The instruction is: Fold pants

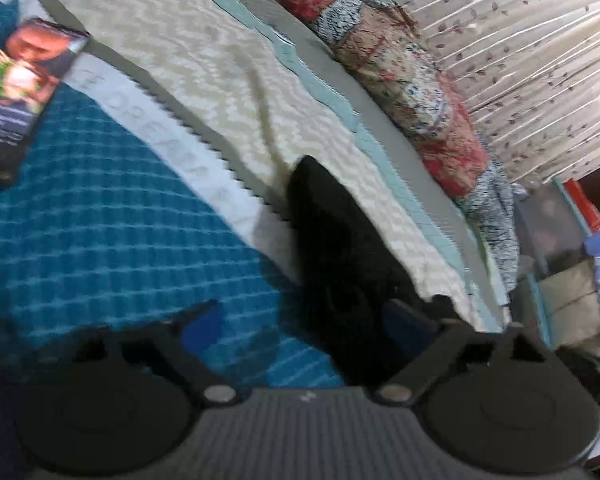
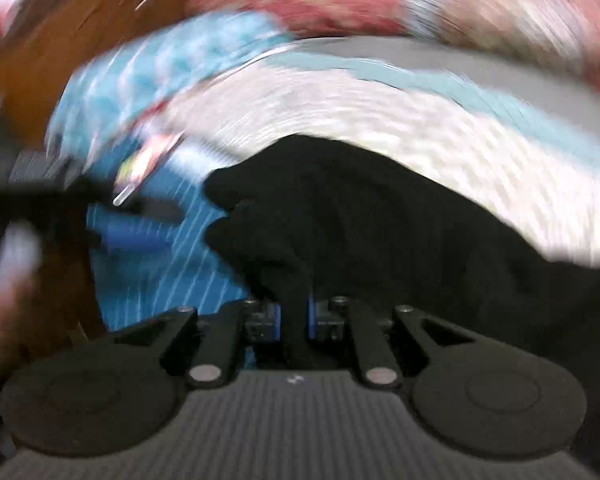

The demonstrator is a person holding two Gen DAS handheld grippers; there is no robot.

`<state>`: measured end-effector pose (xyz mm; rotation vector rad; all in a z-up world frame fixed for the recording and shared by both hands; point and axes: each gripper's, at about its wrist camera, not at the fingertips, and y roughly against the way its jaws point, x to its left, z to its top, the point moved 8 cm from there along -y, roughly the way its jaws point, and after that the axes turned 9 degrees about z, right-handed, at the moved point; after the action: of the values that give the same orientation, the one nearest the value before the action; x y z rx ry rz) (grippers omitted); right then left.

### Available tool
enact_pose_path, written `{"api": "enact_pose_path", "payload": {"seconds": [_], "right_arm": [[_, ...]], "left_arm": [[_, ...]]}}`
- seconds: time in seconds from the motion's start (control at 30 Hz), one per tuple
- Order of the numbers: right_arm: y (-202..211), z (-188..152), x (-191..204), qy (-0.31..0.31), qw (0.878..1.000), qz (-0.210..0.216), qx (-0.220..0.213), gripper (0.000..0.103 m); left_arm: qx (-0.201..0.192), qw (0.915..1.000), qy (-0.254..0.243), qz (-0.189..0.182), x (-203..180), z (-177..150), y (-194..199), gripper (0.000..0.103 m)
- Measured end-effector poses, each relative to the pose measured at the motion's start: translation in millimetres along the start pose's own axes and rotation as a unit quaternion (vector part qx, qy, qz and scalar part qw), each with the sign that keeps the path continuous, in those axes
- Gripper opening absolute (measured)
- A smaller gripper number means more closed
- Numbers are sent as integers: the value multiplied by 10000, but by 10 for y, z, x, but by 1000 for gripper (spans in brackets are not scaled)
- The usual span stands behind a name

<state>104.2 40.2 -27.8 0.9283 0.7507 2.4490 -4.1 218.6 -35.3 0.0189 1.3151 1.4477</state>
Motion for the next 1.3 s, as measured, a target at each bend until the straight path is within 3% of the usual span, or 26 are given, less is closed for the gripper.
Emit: {"api": "enact_pose_path", "payload": {"seconds": [0.1,0.23,0.27,0.3,0.33,0.4,0.53,0.63,0.73,0.8,0.87,0.97,1.13,1.2,1.27,1.3], "right_arm": [[58,-46,-234,-1052,9936,271,-297,14],[49,-105,-183,-1189,9917,344,-353,14],[74,-103,-153,-1140,9923,367,-322,14],[92,-98,-105,-1086,9928,405,-295,14],[94,-87,-59,-1025,9933,439,-288,14],[106,-33,34,-792,9956,416,-295,14],[178,63,510,507,9964,604,-322,15],[-53,-122,770,1160,9913,615,108,16],[-419,-460,839,1291,9880,514,679,21],[-515,-573,884,1568,9854,349,560,36],[-481,-565,1007,1774,9812,472,603,55],[-250,-482,1049,2009,9775,490,421,58],[409,-348,605,1066,9926,449,-365,58],[593,-305,335,654,9958,188,-613,58],[699,-197,35,468,9961,-270,-704,58],[739,-105,-143,383,9947,-599,-736,58]], "left_arm": [[245,9988,266,-321,-129,-14,-118,98],[455,9981,281,-314,-300,-21,-332,99],[428,9985,190,-267,-358,-7,-384,89],[365,9991,16,-217,-423,0,-430,71],[381,9990,-197,-141,-485,4,-469,31],[283,9989,-361,-114,-542,57,-403,26],[4,9986,-247,-467,-399,155,49,21],[53,9997,-84,-211,-43,21,160,20],[297,9989,355,114,361,-175,28,19],[224,9986,489,-24,424,-203,-4,20],[238,9989,406,60,341,-185,48,28],[-34,9999,-10,113,227,-66,356,31],[-1055,9927,-467,343,120,419,842,47],[-1157,9875,-884,595,-7,610,733,58],[-1136,9812,-1380,728,-175,781,423,97],[-1098,9797,-1489,777,-205,839,294,99]]}}
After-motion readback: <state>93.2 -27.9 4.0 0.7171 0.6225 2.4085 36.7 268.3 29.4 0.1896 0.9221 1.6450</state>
